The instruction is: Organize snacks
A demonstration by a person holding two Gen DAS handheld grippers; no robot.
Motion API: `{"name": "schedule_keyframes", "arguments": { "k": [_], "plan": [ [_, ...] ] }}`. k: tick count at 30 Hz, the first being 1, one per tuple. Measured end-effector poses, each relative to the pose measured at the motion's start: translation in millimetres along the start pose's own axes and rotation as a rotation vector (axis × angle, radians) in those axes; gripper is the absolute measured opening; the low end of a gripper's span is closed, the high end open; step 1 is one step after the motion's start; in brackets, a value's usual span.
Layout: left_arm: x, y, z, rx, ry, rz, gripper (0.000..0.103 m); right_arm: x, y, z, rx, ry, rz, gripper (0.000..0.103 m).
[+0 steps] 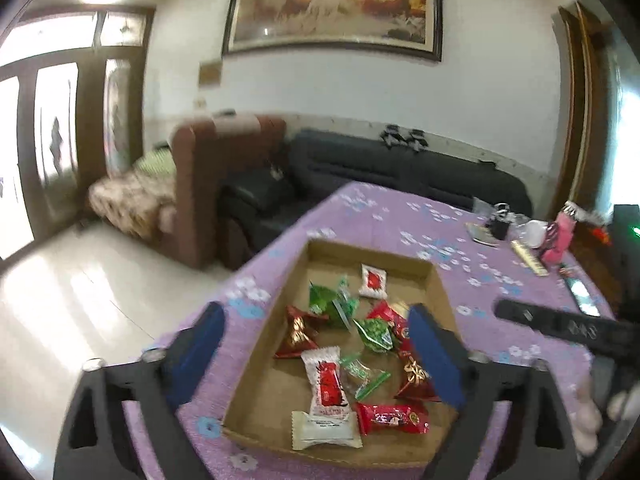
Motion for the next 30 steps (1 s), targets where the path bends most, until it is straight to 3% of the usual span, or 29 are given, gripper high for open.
{"name": "schedule_keyframes", "arguments": {
  "k": [4, 8, 10, 19, 30],
  "plan": [
    [16.1, 6.9, -7.0, -0.002, -0.009, 0.036, 0.102, -1.6, 26.6, -23.8, 0.041, 0.072, -0.006, 0.047],
    [28.0, 17.7, -6.1, -0.05, -0.021, 0.062, 0.102, -12.7, 47.8, -49.1, 0.117, 0.193, -0.066, 0.063],
    [35.7, 22.3, -6.1, -0.063, -0.038, 0.084, 0.102, -22.8, 57.8, -56.9, 0.133, 0.219, -0.112, 0.064],
    [63.4, 32.9, -17.1, -0.078, -0.039, 0.155, 0.102, -33.4, 70.3, -65.1, 0.124, 0.172, -0.144, 0.065],
    [65.7, 34.1, -21.0, -0.074, -0.05, 0.162, 0.102, -36.9, 77.3, -63.1, 0.11, 0.154, -0.147, 0.066]
  ]
}}
Point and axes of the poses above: each gripper's, at about its wrist camera, not at the fingertips, and z roughly the way its jaws point, x to its right, y to its underside, the point moved 3 cm from there along z, roughly the way its jaws point, and after that the axes turned 13 degrees about -z, right-handed, at the moved point
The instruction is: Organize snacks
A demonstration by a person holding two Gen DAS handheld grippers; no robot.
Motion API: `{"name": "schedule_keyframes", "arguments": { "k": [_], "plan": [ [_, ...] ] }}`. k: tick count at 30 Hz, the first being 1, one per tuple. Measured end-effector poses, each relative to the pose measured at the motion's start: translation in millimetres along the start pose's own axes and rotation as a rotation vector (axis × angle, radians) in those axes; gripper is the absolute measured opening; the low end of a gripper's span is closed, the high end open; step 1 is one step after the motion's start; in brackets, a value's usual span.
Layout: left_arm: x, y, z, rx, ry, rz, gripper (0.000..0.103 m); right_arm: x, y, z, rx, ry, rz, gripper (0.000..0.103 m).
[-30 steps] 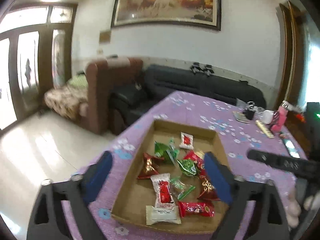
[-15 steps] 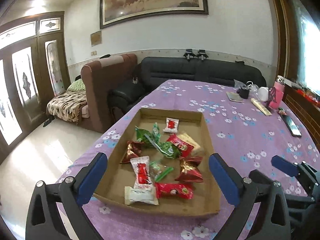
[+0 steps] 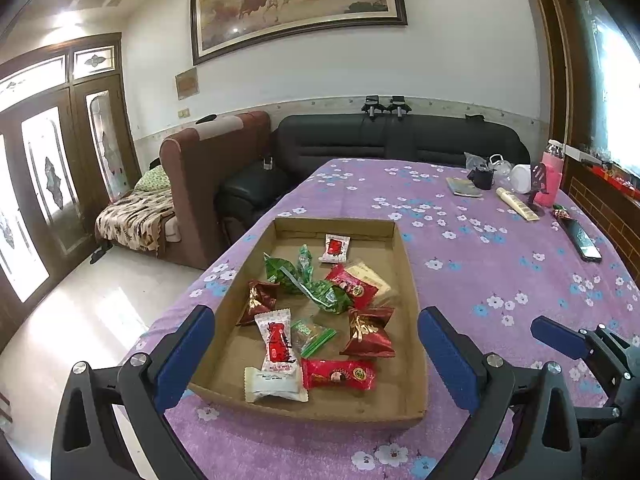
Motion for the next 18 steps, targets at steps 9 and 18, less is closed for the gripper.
{"name": "schedule_keyframes", "arguments": {
  "k": [9, 18],
  "plan": [
    [-3.0, 5.5, 1.7, -0.012, -0.003, 0.002, 0.102, -6.6, 2.5, 1.0, -0.009, -0.007, -0.015, 0.068],
    [-12.6, -7.5, -61.6, 0.345, -0.043, -0.007, 0.102, -11.1, 2.1, 0.2, 0.0, -0.014, -0.028, 0.069]
  ]
}}
Point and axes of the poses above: each gripper's, at about its wrist camera, not at the fingertips, and z roughly the way its jaws point, x to its right, y to its underside, the point moved 3 cm from there along z, roughly the way its jaws point, and after that the axes turned 13 degrees about -z, right-handed, at the moved point
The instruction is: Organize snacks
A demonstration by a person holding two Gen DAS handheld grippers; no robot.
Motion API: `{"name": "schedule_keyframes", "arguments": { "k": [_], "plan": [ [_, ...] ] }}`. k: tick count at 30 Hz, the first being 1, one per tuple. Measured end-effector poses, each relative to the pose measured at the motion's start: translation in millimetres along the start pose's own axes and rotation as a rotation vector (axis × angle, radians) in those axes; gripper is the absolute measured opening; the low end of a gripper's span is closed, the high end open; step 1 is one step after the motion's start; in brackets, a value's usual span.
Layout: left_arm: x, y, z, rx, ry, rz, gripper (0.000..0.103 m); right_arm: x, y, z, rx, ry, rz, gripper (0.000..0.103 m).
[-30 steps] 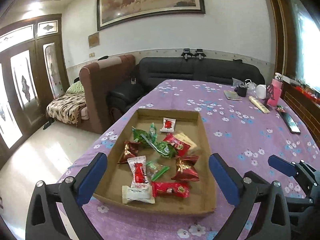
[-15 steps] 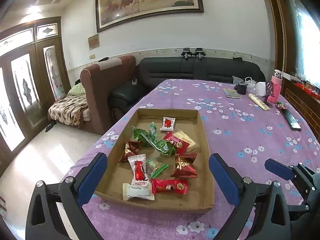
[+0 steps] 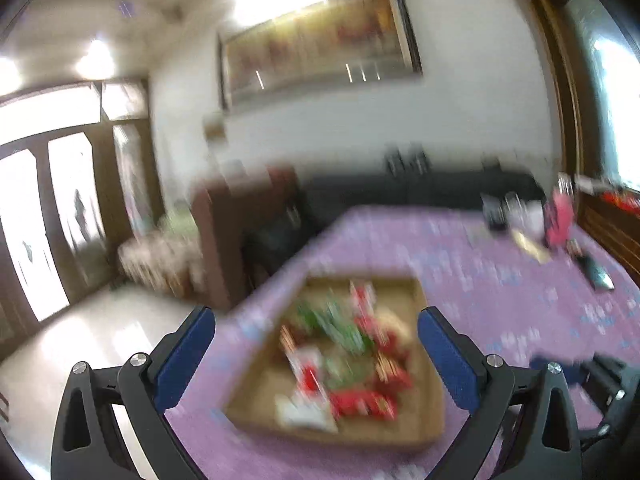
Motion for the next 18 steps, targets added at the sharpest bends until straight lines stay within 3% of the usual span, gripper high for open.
{"name": "schedule_keyframes", "arguments": {
  "k": [3, 4, 7, 11, 15, 18],
  "plan": [
    [-0.7, -14.6, -33.2, 0.161, 0.012, -0.005, 0.103, -5.4, -1.1, 1.1, 0.002, -0.006, -0.012, 0.069],
    [-1.8, -16.3, -34.9, 0.164, 0.001, -0.011, 0.103, -7.5, -1.8, 2.0, 0.003, -0.008, -0.016, 0.069],
    [-6.5, -11.4, -21.6, 0.07, -0.042, -0.035, 0.103, -11.9, -3.2, 0.9, 0.01, -0.014, -0.027, 0.069],
    [-15.2, 1.9, 7.2, -0.128, 0.041, -0.118, 0.103, -16.4, -5.8, -2.0, 0.023, -0.015, -0.055, 0.069],
    [-22.0, 4.7, 12.5, -0.158, 0.047, -0.157, 0.103, -21.6, -7.7, -3.0, 0.028, -0.018, -0.087, 0.069],
    [-14.7, 4.4, 13.7, -0.186, 0.078, -0.13, 0.103, -22.6, -8.0, 0.8, 0.023, -0.039, -0.083, 0.07]
  ]
}}
Point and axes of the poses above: each gripper's, at about its wrist camera, not at the fingertips, and z roughly the way its jaws point, x to its right, y to its underside, the point moved 3 cm from there along z, roughly the way its jaws point, and after that the axes turned 13 degrees about -z, right-handed, at the moved point
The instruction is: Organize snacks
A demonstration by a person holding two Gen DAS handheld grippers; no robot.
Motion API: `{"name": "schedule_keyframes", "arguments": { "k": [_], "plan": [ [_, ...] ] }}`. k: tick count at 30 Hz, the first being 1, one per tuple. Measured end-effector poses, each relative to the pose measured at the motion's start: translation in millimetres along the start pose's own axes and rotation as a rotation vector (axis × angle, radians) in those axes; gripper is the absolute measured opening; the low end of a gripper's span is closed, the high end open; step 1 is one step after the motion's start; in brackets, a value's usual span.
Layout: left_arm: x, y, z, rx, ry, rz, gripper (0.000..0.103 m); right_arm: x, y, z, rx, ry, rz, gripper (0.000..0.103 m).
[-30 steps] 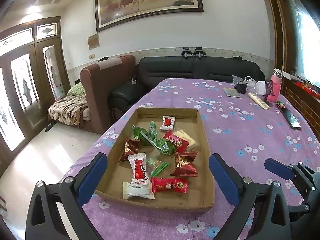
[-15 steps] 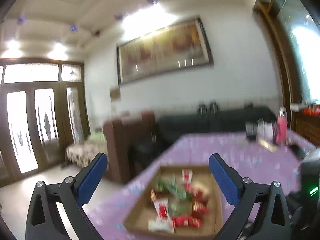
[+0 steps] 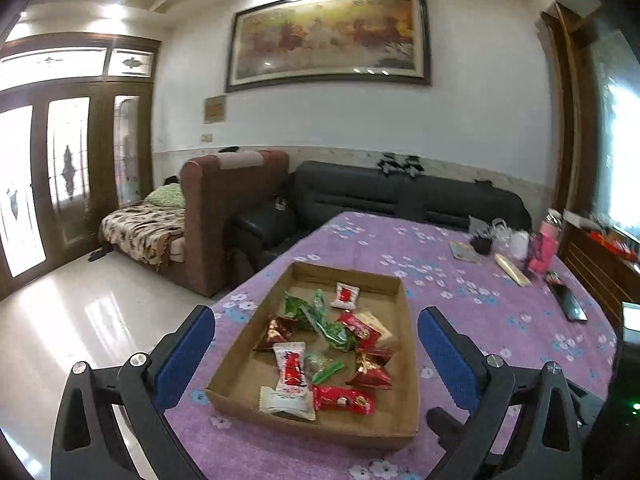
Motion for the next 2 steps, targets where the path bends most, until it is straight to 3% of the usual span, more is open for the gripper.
{"name": "schedule_keyframes", "arguments": {
  "k": [2],
  "plan": [
    [10.5, 0.2, 5.9, -0.022, 0.008, 0.029, 0.103, 2.5, 0.7, 0.7, 0.001, -0.002, 0.016, 0.07]
  ]
}}
Point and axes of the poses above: each gripper's, at about its wrist camera, not at the fingertips, and z roughly the way its jaws point, x to its right, y to its underside, the point moved 3 cm from there along z, roughly the way its jaws point, and after that the axes turned 13 degrees about -z, right-handed, at the moved point
